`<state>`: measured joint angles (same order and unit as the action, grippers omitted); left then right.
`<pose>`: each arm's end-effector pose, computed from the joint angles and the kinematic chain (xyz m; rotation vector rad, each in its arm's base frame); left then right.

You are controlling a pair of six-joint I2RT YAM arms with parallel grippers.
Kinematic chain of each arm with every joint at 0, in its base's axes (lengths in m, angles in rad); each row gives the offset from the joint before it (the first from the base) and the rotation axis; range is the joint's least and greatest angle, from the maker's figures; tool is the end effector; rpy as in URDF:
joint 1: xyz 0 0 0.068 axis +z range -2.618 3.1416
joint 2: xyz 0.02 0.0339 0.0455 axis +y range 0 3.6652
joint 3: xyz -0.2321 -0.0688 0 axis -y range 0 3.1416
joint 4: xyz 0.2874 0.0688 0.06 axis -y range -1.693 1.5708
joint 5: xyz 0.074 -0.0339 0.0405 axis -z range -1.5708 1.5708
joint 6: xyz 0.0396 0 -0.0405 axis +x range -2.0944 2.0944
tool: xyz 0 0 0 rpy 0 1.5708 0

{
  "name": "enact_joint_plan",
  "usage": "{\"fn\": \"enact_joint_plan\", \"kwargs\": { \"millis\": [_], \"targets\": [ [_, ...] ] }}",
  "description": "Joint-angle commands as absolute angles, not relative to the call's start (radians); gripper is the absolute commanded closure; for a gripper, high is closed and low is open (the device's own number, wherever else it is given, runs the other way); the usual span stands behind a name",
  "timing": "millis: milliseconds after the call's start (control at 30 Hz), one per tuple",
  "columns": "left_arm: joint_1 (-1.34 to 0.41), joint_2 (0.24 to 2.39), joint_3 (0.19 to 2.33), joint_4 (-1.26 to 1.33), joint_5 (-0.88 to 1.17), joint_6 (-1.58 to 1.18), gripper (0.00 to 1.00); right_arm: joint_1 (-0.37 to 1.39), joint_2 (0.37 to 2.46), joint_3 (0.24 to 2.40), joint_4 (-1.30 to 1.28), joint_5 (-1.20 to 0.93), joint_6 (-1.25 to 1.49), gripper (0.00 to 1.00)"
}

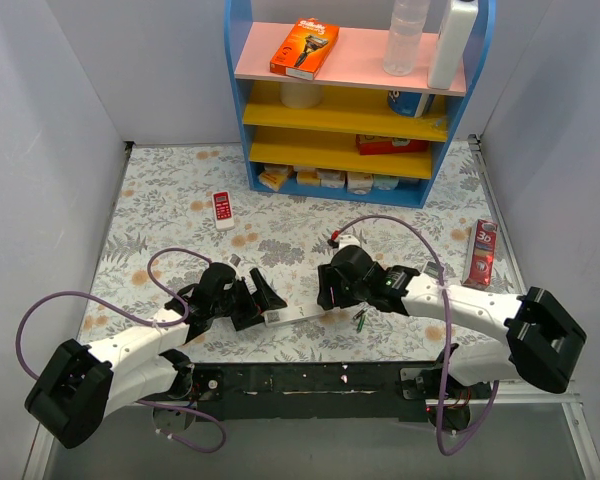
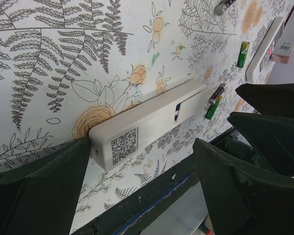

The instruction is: Load the batteries into the remote control

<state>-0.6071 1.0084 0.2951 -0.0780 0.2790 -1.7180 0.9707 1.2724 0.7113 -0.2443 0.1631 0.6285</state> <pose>0.1840 -0.1411 0.0875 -1.3497 2.4834 -1.2211 0.1778 0.2484 0.1517 -0.3360 2.4158 0.5648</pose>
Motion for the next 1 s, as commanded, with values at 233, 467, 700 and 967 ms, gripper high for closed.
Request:
{"fn": "enact_joint_plan", "kwargs": {
  "millis": [233,467,700,967],
  "targets": [
    [-0.618,1.014,0.302,-0.161,0.262,-1.681,0.22,1.008,1.405,0.825,-0.308,0.218,0.615,0.34],
    [-0.623,1.043,0.310,-0.160,0.265,-1.674,0.24,1.019,1.443,0.857,-0.308,0.213,0.609,0.35],
    [-0.627,1.048,0.314,-0.160,0.262,-1.671,0.24,1.029,1.489,0.896,-0.333,0.229,0.601,0.38],
    [-0.627,1.055,0.310,-0.149,0.265,-1.669,0.24,1.042,1.519,0.908,-0.347,0.247,0.601,0.38]
  ]
}}
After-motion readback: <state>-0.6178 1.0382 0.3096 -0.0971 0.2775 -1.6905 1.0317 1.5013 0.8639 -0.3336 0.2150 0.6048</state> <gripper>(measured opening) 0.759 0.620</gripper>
